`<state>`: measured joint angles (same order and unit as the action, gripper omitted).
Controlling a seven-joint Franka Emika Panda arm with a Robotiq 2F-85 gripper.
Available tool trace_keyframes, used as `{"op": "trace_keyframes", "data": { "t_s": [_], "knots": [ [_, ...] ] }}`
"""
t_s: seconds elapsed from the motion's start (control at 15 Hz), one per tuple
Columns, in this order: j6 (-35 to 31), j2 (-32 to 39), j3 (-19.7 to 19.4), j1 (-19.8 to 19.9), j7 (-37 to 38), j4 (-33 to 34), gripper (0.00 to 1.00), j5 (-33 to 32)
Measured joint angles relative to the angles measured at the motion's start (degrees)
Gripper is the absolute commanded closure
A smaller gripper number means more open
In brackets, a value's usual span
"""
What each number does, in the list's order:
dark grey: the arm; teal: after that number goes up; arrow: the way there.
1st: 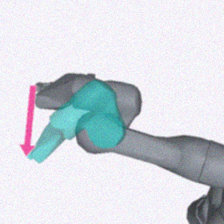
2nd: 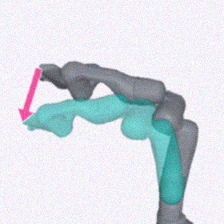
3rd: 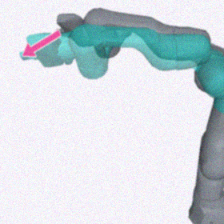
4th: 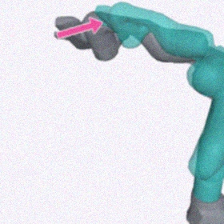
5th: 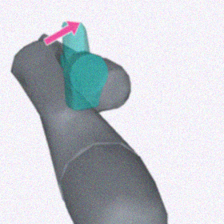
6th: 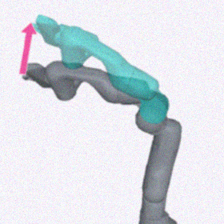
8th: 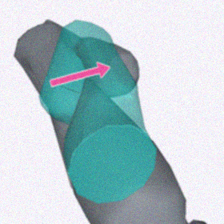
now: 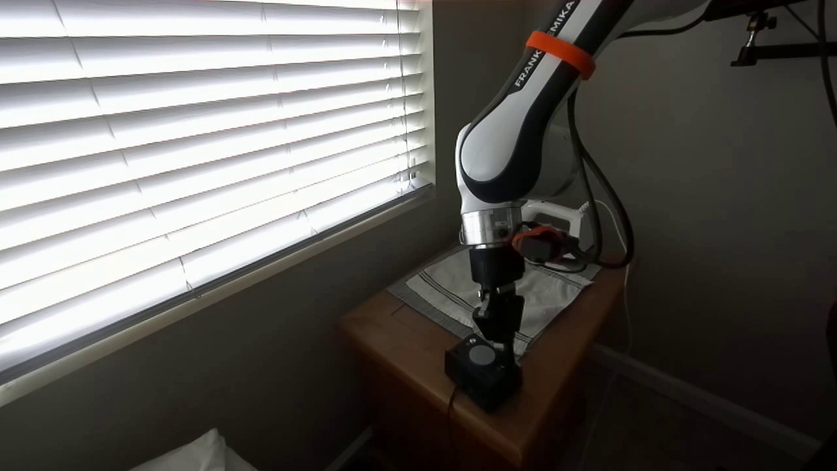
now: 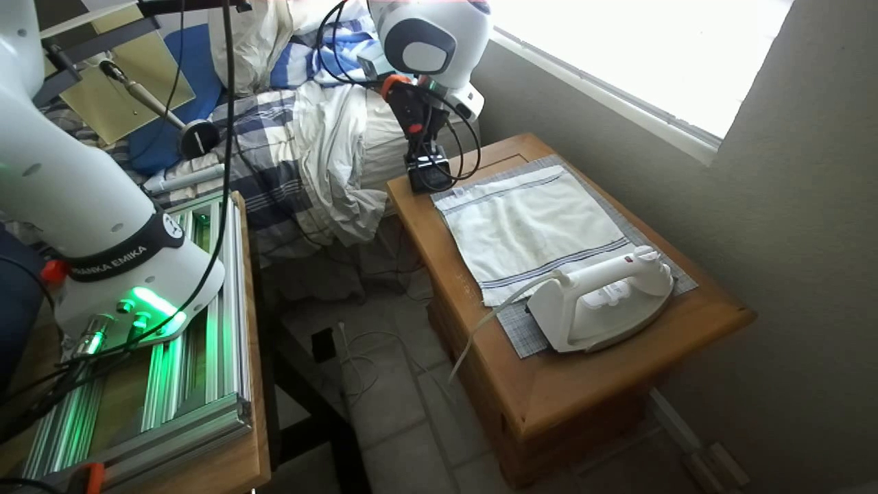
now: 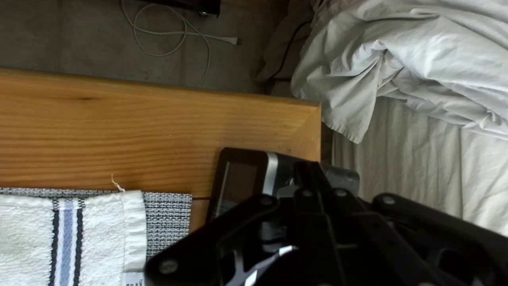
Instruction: Press the left button on the alarm clock
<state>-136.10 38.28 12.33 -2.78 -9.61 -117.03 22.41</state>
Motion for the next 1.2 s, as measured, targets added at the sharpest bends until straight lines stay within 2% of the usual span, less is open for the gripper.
{"op": "trace_keyframes", "data": {
  "t_s": [1.2],
  "knots": [
    [1.0, -0.2, 0.4, 0.2, 0.0, 0.7, 1.0, 0.0]
  ]
}}
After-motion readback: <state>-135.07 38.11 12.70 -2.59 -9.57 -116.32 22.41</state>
